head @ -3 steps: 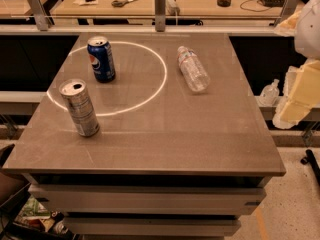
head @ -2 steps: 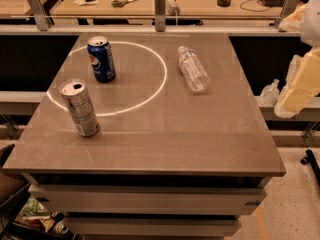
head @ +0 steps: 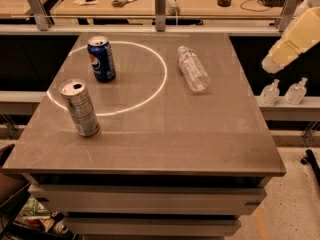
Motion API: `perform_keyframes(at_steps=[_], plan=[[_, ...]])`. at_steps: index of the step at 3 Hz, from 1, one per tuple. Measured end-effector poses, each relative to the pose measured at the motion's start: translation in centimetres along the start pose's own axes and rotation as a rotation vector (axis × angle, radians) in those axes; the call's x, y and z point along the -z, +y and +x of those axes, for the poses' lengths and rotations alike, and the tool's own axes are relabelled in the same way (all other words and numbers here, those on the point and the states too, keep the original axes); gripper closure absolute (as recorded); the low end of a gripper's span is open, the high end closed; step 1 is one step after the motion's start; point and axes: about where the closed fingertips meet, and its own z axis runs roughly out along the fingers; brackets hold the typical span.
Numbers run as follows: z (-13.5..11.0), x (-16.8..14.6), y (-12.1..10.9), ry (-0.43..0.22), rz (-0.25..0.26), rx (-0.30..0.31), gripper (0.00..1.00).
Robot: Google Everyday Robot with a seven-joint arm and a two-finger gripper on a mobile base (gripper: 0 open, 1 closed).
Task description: Place water bottle upright
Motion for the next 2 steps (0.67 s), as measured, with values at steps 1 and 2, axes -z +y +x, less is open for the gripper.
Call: perform_keyframes(at_steps=[1, 2], plan=[[-2.1, -0.7, -1.2, 0.016, 0.049, -0.14, 0.0], [-4.0, -2.9, -2.6, 0.1, 0.113, -0.254, 0.0]])
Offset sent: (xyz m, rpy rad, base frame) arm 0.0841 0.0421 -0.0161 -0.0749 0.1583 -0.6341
